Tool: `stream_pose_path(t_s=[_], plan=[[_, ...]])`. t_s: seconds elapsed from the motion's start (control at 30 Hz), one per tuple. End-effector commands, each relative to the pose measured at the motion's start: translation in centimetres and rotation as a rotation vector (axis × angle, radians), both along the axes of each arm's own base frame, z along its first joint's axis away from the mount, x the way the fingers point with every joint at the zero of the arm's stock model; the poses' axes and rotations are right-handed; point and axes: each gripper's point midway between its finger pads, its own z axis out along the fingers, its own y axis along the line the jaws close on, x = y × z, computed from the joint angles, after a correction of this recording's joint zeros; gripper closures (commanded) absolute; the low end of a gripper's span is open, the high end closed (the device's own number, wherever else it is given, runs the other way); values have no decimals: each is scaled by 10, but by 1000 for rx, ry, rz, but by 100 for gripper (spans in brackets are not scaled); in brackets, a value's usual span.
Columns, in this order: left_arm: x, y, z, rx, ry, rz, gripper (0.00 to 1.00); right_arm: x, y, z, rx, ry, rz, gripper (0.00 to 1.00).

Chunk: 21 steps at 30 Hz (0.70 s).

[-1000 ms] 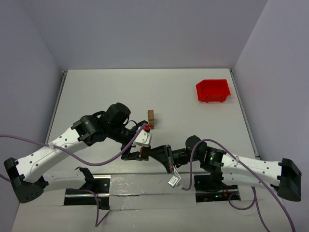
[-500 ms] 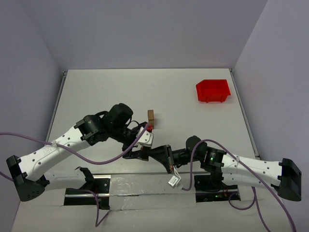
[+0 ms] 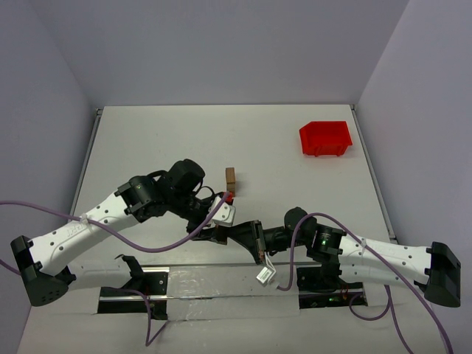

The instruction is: Build the wood block tower

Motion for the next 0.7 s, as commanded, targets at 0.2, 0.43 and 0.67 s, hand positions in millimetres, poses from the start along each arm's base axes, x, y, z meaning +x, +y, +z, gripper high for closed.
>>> stream_pose_path(t_s=[0.2,0.43,0.67], plan=[[3,-8,16,-38,-31,-11,28,-3,2,37,96,-28,9,100],[4,-9,16,-39,-28,-6,40,-3,1,37,96,-20,7,100],[4,-9,15,-40,-33,-13,66,-1,0,35,89,-16,-8,62]])
